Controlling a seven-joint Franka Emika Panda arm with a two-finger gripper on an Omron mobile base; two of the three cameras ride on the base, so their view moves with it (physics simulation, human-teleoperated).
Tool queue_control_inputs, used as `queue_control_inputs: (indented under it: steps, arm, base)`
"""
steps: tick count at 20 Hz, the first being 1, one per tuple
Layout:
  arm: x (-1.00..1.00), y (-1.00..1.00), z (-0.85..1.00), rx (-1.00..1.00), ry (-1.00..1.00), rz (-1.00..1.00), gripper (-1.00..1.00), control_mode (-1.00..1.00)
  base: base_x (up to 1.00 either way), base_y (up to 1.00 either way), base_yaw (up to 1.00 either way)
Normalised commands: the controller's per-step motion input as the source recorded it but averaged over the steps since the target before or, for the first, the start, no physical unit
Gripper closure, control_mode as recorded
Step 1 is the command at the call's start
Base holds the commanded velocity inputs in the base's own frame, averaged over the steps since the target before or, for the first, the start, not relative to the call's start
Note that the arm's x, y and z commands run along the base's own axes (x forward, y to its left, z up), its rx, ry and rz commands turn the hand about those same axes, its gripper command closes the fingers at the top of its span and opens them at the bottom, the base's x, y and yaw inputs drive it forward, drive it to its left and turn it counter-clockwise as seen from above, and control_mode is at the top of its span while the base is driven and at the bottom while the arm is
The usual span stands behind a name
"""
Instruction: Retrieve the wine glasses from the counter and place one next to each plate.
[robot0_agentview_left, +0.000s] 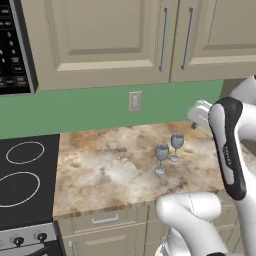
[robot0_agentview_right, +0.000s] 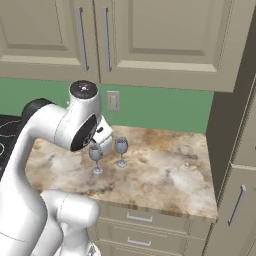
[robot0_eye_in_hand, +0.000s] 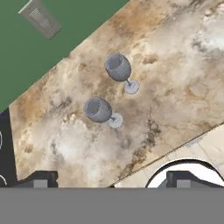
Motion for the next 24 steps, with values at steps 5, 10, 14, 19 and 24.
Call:
queue_control_inputs:
  steps: [5,10,14,19,24]
  arm:
    - [-0.01,-0.26,-0.02,0.54,0.02,-0.27,-1.0,-1.0]
    - [0.31,-0.08,-0.45,0.45,0.08,-0.17,-1.0,-1.0]
    - [0.7,-0.06,-0.71,0.35,0.2,-0.01,-1.0,-1.0]
    - [0.9,-0.08,-0.56,0.16,0.27,0.0,-1.0,-1.0]
    - [0.65,-0.3,-0.16,0.1,0.34,0.0,-1.0,-1.0]
  base:
    - [0.0,0.0,0.0]
    - [0.0,0.0,0.0]
    - [0.0,0.0,0.0]
    - [0.0,0.0,0.0]
    - [0.0,0.0,0.0]
